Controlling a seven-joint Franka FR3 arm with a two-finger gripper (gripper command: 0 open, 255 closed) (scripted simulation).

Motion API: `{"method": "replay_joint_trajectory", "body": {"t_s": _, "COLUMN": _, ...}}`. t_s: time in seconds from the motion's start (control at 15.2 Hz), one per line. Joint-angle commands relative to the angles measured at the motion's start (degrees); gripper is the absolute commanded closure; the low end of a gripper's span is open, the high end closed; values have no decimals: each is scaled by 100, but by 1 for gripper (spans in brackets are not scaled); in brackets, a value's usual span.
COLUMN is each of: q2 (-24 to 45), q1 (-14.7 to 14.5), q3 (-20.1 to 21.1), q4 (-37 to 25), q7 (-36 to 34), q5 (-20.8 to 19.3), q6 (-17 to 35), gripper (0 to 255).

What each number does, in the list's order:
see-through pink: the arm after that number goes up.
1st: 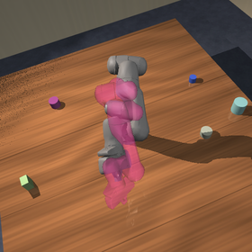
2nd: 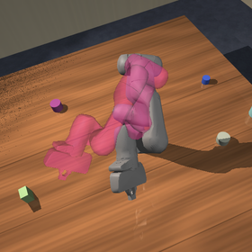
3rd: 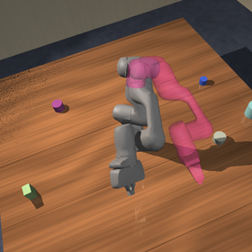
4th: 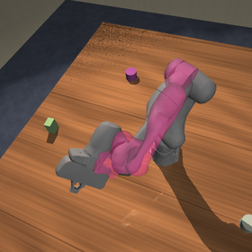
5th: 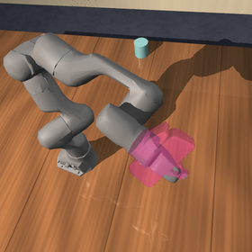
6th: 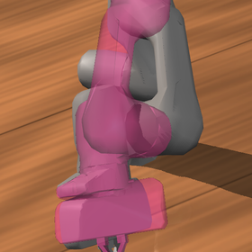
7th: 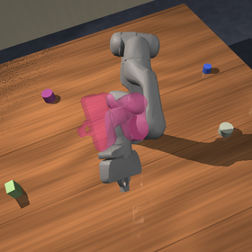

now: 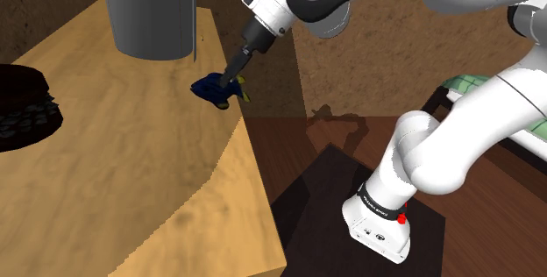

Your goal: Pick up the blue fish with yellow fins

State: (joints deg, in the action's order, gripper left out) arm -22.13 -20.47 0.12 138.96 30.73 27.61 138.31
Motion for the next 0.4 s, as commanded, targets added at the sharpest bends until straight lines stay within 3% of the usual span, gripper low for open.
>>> {"method": "replay_joint_trajectory", "body": {"t_s": 0.0, "q2": -65, "q1": 30, "q3": 10, "q4": -102, "q7": -88, "q5": -71, "q6": -157, "gripper": 255}}
{"method": "replay_joint_trajectory", "body": {"t_s": 0.33, "q2": -132, "q1": 68, "q3": 18, "q4": -280, "q7": -207, "q5": -164, "q6": -390, "gripper": 255}}
